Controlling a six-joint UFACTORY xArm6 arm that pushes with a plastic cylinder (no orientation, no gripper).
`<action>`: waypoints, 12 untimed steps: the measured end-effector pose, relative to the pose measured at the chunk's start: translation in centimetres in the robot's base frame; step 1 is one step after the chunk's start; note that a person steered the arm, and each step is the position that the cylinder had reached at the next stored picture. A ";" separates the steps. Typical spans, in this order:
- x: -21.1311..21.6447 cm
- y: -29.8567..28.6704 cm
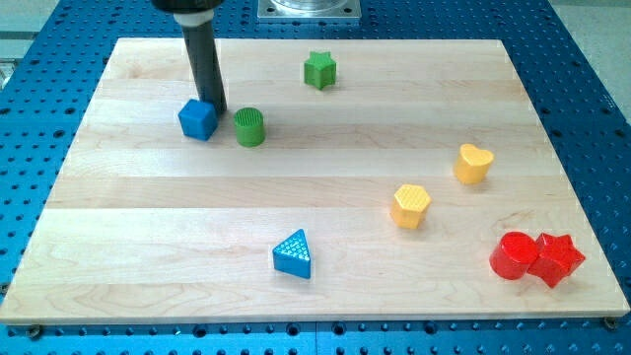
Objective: Push the cube into the triangle
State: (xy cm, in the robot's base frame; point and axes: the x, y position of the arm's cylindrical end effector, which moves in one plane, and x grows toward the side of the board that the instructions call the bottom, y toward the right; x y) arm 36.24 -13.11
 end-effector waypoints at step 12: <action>18.6 3.1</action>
State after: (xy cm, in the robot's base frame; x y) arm 54.84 -10.03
